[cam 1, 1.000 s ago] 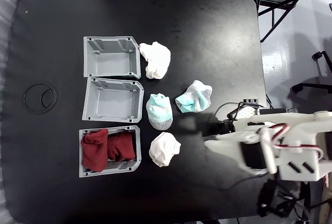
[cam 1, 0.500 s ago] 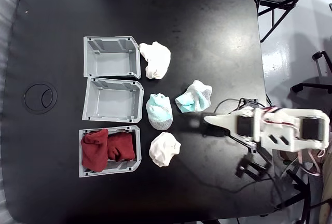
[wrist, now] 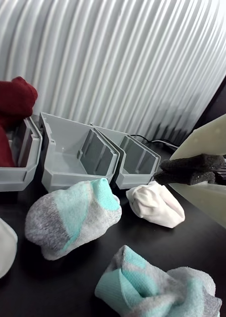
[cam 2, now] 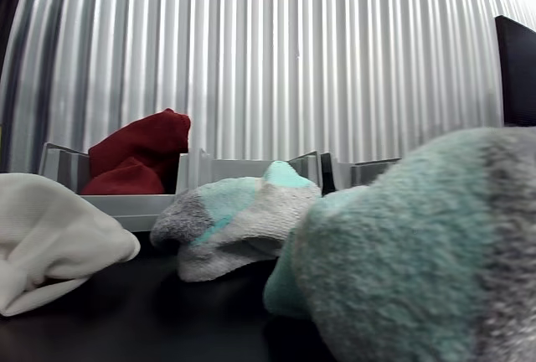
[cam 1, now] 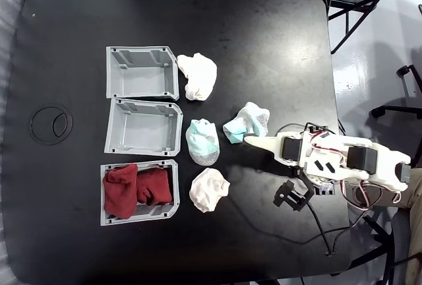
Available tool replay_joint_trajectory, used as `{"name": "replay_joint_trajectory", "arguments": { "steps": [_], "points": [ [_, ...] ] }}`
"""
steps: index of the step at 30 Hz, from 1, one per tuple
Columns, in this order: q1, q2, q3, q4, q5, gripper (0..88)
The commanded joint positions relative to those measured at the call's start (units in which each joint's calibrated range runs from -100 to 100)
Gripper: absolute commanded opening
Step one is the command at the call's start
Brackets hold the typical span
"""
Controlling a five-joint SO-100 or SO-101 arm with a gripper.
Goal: Put the sock in the container
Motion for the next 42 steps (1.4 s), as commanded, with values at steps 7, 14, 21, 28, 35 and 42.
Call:
{"name": "replay_joint_trajectory", "arguments": {
  "steps": [7,14,21,28,35,42],
  "points": [
    [1.89,-11.89,10.44,-1.74,0.22,1.3],
    [1.81,-15.4,14.86,-1.48,0.22,1.3],
    [1.73,-15.07,17.47,-1.23,-0.07,1.3],
    [2.21,-15.07,19.46,-1.4,0.22,1.3],
    [2.6,-14.32,21.89,-1.23,0.27,1.7],
    [2.6,-14.32,21.89,-1.14,0.27,1.4]
  ]
}}
